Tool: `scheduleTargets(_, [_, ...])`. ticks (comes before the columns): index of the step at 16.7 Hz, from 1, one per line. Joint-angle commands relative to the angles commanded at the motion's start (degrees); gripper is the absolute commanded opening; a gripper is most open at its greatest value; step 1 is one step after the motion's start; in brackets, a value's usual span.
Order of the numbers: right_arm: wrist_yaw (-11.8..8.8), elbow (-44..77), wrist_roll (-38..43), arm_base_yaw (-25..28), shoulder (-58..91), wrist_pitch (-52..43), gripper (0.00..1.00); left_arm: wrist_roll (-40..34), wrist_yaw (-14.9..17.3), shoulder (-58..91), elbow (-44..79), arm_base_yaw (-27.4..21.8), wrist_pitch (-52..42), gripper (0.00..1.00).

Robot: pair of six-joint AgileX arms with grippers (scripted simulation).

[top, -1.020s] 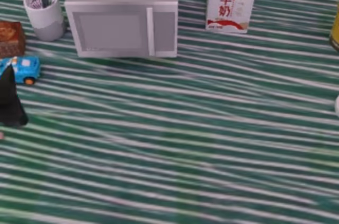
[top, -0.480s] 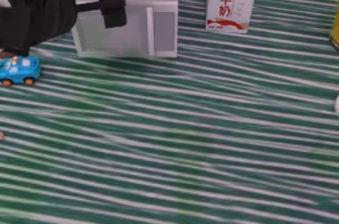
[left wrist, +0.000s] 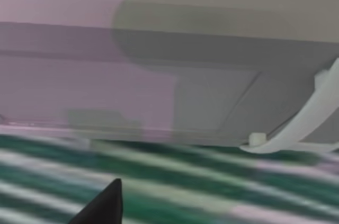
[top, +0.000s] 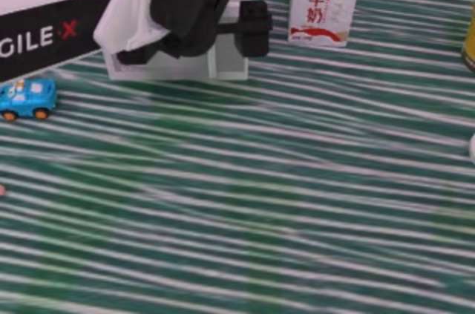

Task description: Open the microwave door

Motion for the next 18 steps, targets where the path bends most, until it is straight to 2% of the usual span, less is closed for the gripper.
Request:
scheduleTargets(7, [0.0,0.0,0.0,0.0,0.0,0.0,1.0,-0.2,-0.2,1.4,1.0,-0.2,-0.3,1.0])
scheduleTargets(14, [0.0,0.0,0.0,0.0,0.0,0.0,1.0,2.8,1.9,13.3,5.0,3.1,8.4,1.0])
scheduleTargets(18, [0.0,0.0,0.0,0.0,0.0,0.0,1.0,3.0,2.1,13.9,5.2,3.3,9.0,1.0])
